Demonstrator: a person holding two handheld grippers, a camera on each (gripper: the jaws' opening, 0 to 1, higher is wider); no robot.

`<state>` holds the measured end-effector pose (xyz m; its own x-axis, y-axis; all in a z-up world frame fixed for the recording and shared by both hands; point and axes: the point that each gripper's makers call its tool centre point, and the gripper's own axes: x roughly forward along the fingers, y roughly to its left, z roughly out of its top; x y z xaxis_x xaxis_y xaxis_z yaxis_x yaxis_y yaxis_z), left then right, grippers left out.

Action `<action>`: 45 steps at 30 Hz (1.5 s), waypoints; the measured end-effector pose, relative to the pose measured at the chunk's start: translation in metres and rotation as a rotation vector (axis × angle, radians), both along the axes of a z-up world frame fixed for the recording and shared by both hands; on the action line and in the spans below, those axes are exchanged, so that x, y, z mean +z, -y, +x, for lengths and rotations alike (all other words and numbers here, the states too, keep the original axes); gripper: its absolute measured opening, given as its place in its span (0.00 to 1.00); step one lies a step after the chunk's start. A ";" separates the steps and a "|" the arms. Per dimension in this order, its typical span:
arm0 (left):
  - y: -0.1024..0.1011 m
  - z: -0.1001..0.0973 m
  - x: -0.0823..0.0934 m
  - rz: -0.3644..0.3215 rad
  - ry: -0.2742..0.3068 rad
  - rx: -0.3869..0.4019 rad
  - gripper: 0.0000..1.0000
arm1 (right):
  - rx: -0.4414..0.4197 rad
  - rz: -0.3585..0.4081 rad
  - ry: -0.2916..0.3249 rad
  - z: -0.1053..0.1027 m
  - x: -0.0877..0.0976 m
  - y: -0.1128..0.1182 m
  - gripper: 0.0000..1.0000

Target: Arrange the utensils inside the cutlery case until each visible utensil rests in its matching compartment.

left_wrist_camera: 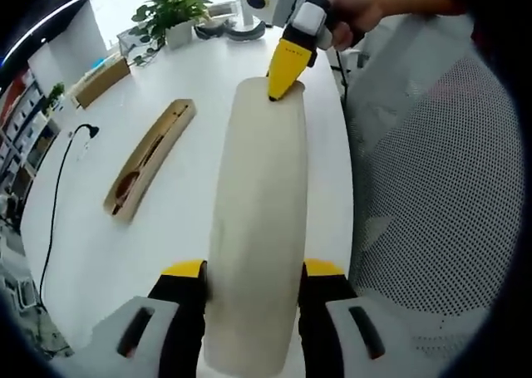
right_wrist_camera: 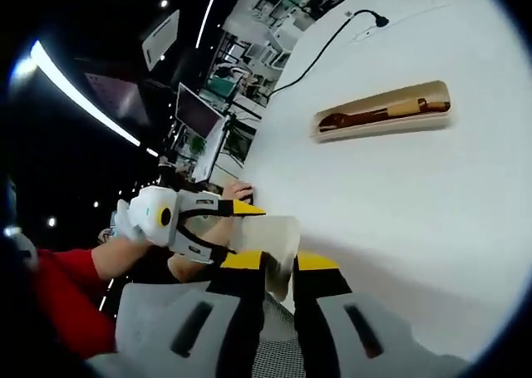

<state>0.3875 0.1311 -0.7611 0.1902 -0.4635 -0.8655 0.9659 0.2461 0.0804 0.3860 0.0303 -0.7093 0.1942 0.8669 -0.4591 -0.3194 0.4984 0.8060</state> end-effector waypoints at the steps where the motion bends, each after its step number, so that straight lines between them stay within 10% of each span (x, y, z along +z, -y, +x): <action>1: 0.000 0.002 0.004 0.001 0.006 -0.006 0.44 | -0.005 0.003 -0.001 0.001 0.001 0.000 0.09; 18: 0.001 0.035 0.046 0.038 0.051 -0.058 0.44 | 0.005 -0.051 0.042 0.023 0.044 0.000 0.11; 28: 0.001 0.045 0.047 0.074 0.083 -0.116 0.44 | -0.034 -0.130 -0.060 0.032 0.028 0.009 0.14; 45: 0.013 0.074 0.058 0.090 0.141 -0.159 0.44 | -0.082 -0.137 -0.025 0.056 0.036 0.021 0.15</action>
